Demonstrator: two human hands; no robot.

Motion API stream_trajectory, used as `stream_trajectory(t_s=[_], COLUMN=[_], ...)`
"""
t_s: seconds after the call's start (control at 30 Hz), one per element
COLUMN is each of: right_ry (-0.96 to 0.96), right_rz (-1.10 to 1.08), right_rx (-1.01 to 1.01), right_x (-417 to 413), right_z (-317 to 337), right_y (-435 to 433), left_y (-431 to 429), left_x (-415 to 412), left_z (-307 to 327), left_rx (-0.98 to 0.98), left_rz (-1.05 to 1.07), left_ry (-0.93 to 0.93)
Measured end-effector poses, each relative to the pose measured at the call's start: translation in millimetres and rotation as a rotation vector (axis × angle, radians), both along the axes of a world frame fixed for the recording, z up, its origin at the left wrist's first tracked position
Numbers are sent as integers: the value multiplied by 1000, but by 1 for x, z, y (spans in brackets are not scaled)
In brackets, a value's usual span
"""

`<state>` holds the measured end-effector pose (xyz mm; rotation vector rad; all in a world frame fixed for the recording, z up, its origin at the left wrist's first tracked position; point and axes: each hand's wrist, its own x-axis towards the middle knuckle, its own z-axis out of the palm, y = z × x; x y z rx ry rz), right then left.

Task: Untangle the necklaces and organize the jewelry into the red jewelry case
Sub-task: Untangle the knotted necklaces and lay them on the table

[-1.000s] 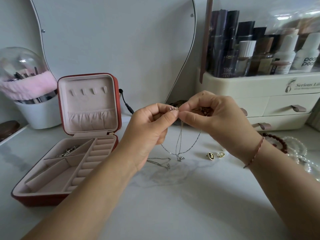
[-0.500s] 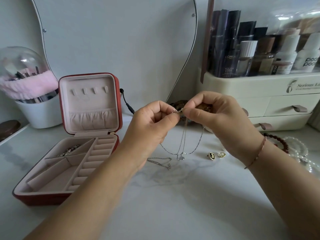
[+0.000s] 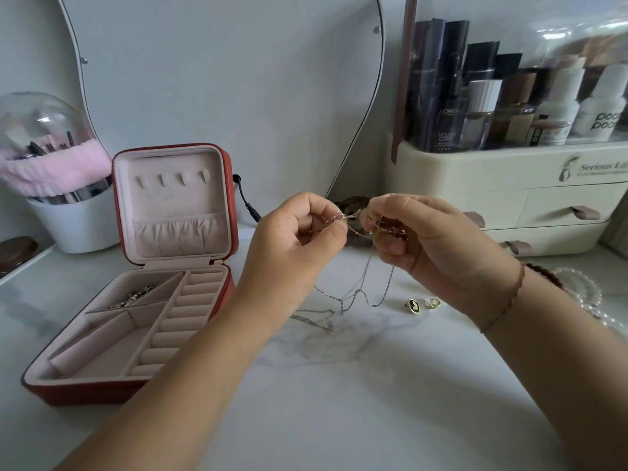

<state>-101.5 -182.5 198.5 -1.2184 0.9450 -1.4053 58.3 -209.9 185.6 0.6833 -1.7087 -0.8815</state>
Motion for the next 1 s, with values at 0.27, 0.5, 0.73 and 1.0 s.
stream_trajectory(t_s=[0.27, 0.5, 0.73, 1.0], right_ry=[-56, -80, -110, -96], right_rz=[120, 126, 141, 171], right_rx=[4, 2, 0, -8], right_x=[-6, -6, -6, -9], right_z=[0, 1, 1, 0], right_y=[0, 0, 0, 0], left_y=[0, -1, 0, -1], left_x=[0, 1, 3, 5], left_z=[3, 5, 8, 8], left_rx=[196, 242, 299, 357], left_rz=[-106, -131, -180, -246], left_ry=[130, 184, 214, 213])
